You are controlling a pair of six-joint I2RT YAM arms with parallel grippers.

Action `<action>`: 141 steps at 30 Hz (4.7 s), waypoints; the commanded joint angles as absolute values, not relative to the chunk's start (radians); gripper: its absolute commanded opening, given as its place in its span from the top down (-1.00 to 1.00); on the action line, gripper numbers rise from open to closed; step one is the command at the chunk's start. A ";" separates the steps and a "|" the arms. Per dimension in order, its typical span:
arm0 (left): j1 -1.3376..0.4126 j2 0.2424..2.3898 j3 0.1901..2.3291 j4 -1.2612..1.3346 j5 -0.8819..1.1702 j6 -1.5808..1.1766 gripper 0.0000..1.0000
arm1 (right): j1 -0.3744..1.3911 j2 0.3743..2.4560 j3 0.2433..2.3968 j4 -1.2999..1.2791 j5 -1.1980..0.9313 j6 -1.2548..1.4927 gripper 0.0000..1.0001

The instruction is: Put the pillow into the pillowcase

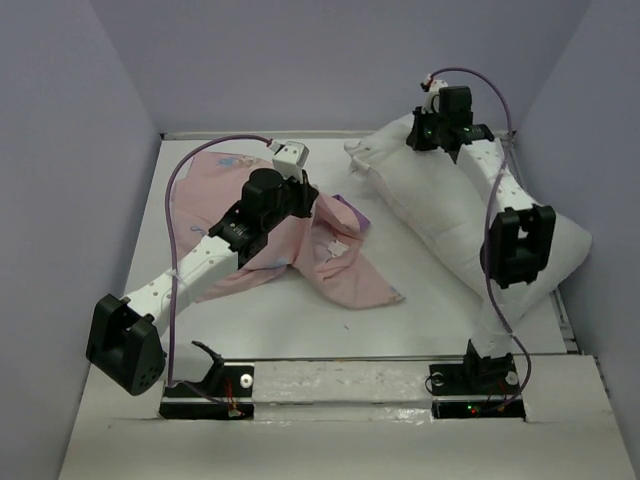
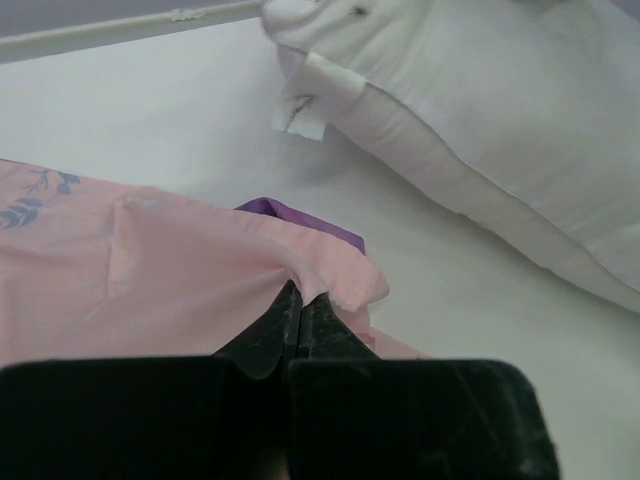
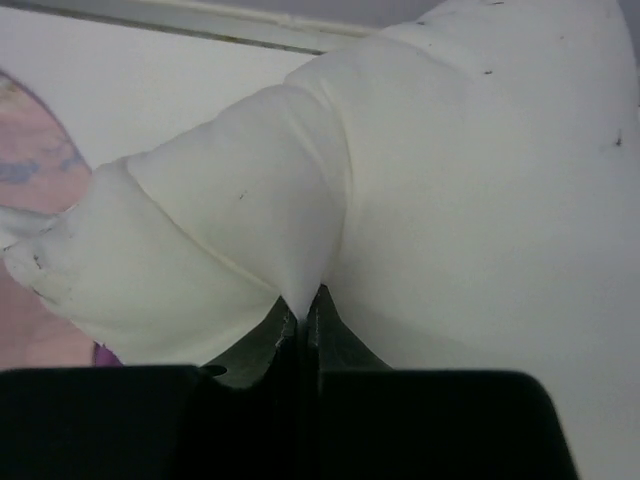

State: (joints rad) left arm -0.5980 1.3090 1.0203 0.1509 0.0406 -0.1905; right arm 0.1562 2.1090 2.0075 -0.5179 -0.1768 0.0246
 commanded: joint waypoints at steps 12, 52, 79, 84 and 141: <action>-0.437 1.301 1.006 0.301 0.207 -0.347 1.00 | 0.172 0.887 0.845 0.359 -1.112 0.463 1.00; -0.520 1.184 1.029 0.109 0.178 -0.252 1.00 | 0.543 1.242 1.011 0.090 -0.483 0.069 1.00; -0.574 1.418 1.370 -0.078 0.301 -0.181 1.00 | 0.692 1.338 1.041 0.023 -0.605 -0.120 1.00; -0.580 1.284 1.258 -0.107 0.183 -0.146 1.00 | 0.692 1.361 1.198 -0.089 -0.702 -0.156 1.00; -0.618 0.925 0.724 0.101 -0.304 -0.532 -0.08 | 0.434 1.468 1.045 0.425 -0.169 0.281 1.00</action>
